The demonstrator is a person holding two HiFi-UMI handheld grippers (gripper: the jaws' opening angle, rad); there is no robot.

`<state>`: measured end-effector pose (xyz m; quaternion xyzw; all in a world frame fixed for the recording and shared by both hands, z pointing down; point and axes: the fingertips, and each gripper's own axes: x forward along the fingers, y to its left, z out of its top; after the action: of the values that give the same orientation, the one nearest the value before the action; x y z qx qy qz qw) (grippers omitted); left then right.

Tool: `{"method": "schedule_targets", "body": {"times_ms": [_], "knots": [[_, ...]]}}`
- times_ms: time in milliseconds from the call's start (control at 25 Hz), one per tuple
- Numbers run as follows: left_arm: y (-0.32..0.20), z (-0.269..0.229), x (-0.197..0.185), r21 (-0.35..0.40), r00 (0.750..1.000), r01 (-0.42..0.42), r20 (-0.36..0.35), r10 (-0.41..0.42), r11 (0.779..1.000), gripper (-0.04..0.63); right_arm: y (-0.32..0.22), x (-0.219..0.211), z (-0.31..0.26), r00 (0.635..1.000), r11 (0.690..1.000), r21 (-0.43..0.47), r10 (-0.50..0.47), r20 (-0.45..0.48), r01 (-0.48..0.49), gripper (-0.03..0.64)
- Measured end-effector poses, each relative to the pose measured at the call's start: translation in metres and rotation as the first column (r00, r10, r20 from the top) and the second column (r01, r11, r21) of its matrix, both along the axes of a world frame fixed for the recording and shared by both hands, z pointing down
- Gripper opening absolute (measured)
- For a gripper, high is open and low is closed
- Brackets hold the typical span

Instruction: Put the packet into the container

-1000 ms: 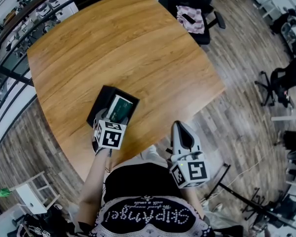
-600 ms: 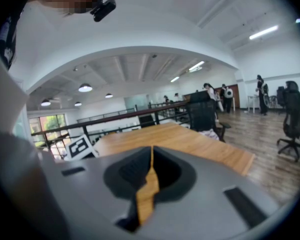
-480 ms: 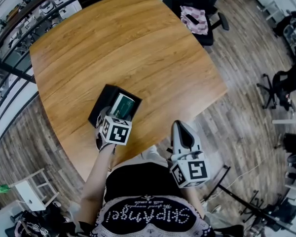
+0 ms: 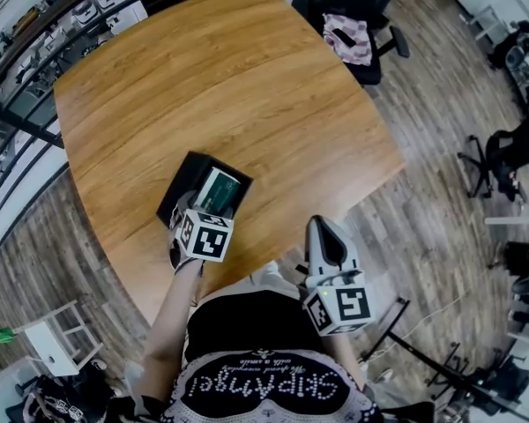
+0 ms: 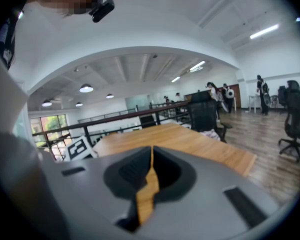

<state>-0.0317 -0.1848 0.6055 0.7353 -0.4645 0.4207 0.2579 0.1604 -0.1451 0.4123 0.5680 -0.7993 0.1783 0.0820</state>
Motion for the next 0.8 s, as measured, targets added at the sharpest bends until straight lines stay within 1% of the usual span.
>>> {"method": "schedule_targets", "body": {"times_ms": [240,480,800], "knots": [[0.001,-0.005,-0.002,0.009,1.000,0.001,-0.013,-0.001,1.000,0.370,-0.001,-0.002,0.000,1.000,1.000,-0.001,-0.003,0.001,0.003,0.035],[-0.007,-0.022,-0.001,0.065,0.999,0.023,-0.042,-0.021,0.998,0.373,-0.003,-0.001,0.001,1.000,1.000,-0.006,-0.008,0.001,0.008,0.035],[-0.007,-0.032,-0.002,0.061,0.997,0.025,-0.073,-0.021,0.998,0.371,-0.004,-0.003,-0.002,1.000,1.000,-0.002,-0.014,0.002,0.014,0.035]]}}
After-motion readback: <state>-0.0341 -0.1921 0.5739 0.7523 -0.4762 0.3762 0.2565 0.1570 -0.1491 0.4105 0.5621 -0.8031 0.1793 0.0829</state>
